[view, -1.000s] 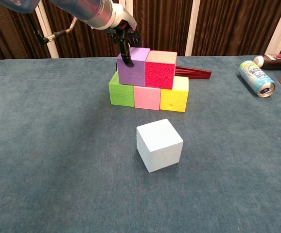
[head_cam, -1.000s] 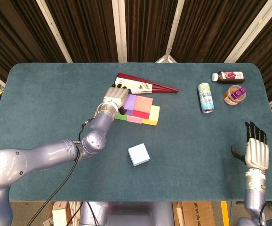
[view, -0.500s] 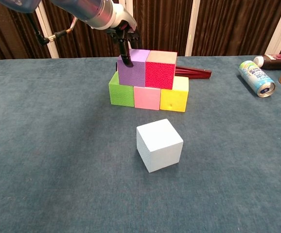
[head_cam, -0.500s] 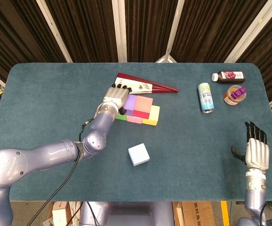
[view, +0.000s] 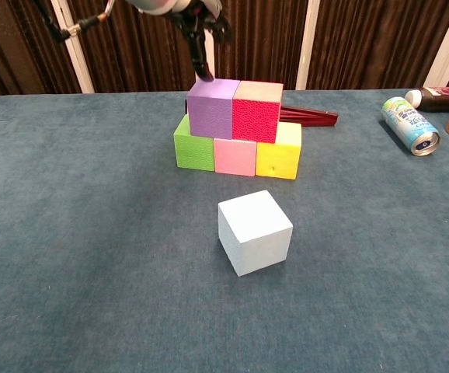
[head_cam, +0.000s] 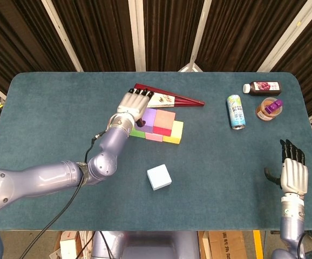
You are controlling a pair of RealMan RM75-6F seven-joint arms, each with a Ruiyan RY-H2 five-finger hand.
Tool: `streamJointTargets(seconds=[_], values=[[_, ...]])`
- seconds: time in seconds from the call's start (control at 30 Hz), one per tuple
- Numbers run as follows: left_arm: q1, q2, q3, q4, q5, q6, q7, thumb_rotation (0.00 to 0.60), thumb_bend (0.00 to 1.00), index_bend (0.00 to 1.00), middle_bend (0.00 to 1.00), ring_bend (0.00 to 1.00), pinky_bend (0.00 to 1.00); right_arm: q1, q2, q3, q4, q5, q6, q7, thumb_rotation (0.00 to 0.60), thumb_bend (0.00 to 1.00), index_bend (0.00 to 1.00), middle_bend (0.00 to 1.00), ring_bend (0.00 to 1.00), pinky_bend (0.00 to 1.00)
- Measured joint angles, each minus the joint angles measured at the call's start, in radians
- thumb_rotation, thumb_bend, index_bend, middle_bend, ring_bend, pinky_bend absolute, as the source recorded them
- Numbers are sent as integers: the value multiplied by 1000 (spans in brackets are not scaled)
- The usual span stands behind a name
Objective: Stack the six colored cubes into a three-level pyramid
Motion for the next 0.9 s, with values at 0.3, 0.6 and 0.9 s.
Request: streamJointTargets(seconds=[0.3, 0.6, 0.9], values=[[182, 136, -43, -213, 432, 112, -231, 600, 407, 85, 7, 0, 0, -1, 8, -11, -15, -19, -2, 1, 600, 335, 25, 45, 0, 0], [532, 342, 38, -452, 935, 299, -490, 600, 407, 99, 43, 0, 0, 7, 66, -56, -47, -123, -46, 46, 600, 336, 26, 45, 0, 0], [908, 426, 183, -478, 1364, 586, -786, 600, 406, 102, 57, 0, 0, 73, 232, -102, -136, -244, -212, 118, 600, 335, 26, 45, 0, 0]])
